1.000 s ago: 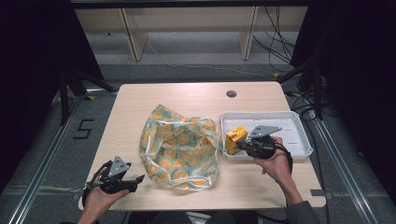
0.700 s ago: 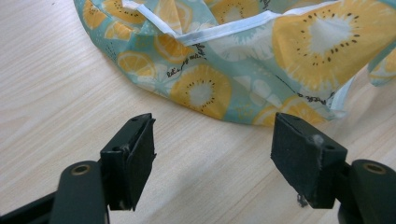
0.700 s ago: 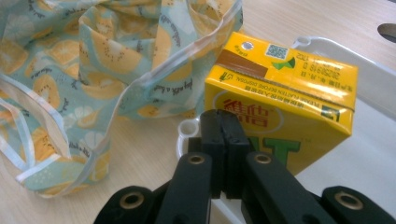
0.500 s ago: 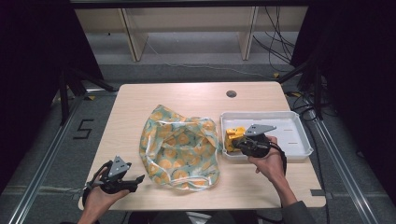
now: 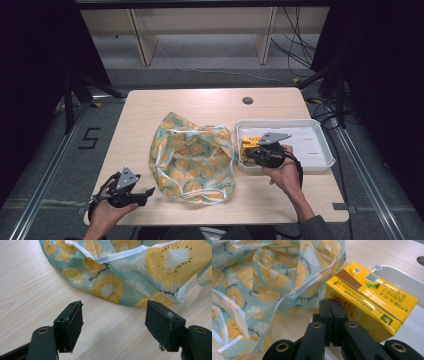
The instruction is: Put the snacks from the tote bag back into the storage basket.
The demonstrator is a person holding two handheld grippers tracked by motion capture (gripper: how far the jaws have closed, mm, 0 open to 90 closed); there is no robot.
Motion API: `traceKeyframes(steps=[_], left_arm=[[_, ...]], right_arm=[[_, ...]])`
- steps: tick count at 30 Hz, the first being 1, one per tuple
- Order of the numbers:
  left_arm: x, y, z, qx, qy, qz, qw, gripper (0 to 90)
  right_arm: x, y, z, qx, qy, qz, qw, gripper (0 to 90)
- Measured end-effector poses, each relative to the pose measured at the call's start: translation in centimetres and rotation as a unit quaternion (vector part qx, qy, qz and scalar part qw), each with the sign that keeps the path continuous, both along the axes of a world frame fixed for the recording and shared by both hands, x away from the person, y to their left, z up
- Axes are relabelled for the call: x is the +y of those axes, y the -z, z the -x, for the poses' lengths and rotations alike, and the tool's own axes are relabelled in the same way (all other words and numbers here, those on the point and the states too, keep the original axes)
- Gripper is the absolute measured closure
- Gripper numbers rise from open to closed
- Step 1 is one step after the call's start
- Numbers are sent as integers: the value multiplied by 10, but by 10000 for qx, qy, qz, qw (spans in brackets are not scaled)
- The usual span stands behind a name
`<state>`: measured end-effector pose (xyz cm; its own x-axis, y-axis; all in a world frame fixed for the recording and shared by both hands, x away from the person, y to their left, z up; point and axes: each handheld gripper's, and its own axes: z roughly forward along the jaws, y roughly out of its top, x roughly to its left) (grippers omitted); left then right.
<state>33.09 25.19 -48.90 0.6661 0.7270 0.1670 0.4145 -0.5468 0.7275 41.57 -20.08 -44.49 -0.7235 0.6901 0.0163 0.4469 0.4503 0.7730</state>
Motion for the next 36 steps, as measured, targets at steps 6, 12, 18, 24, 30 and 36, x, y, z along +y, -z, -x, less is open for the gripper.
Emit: traceKeyframes(steps=[6,12,18,24,30,36], left_arm=[[0,0,1,39,-24,15,10000,297],[0,-2,2,-8,-2,-16,10000,296],[0,-3,6,-35,13,23,10000,293],[1,-4,8,-61,60,-18,10000,292],[0,-5,12,22,55,192,9998,291],[-3,-4,15,34,46,277,9996,289]], right_arm=[[-4,-7,9,-31,-67,-83,9999,900],[-7,-12,21,-230,-159,-266,9993,859],[-11,-13,31,-174,53,-600,9980,599],[-18,-12,41,-289,297,-713,9966,452],[-30,-4,46,-251,487,-639,9964,385],[-35,1,52,-153,592,-682,9958,355]])
